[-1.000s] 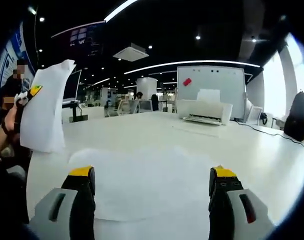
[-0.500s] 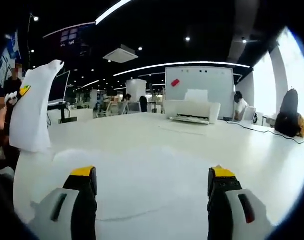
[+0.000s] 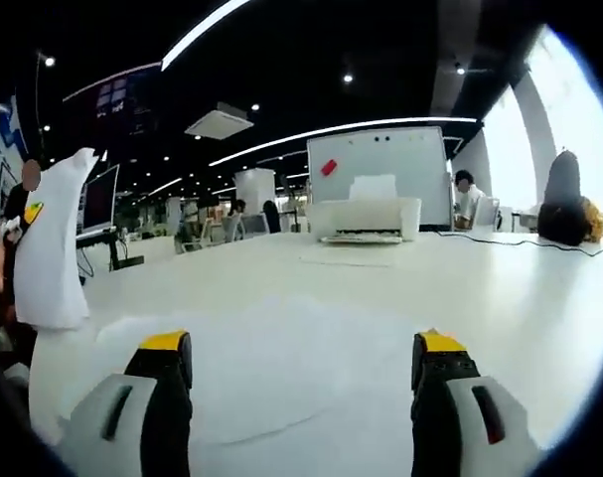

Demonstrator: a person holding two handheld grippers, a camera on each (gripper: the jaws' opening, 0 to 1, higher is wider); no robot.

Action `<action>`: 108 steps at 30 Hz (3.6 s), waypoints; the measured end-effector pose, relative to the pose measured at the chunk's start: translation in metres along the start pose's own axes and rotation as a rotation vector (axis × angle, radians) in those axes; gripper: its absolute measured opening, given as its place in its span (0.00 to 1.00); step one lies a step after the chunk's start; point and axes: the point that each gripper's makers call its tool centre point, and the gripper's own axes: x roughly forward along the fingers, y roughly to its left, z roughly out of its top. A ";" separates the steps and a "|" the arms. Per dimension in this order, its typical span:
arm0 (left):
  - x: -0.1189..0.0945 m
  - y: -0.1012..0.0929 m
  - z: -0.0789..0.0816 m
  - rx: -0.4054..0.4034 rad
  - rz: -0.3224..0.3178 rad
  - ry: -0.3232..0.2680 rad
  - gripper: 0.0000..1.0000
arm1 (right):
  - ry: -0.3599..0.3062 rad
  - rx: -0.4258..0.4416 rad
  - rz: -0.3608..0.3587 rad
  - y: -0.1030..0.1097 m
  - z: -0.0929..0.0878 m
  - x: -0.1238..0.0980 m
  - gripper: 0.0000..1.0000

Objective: Organize the stack of printing papers by aligning and flattening the scattered papers on the table

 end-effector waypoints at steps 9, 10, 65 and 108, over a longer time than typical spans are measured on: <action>0.000 0.003 0.001 0.003 0.006 -0.010 0.06 | 0.014 0.011 0.005 -0.001 -0.002 0.004 0.87; 0.000 0.003 0.001 0.002 0.007 -0.010 0.06 | 0.017 0.008 0.004 -0.001 -0.003 0.004 0.87; -0.007 0.001 0.002 -0.011 0.002 -0.024 0.06 | 0.063 -0.058 -0.012 0.004 -0.013 0.003 0.90; -0.005 -0.005 -0.009 -0.037 -0.006 -0.006 0.06 | 0.207 -0.118 0.082 0.004 -0.034 0.025 0.80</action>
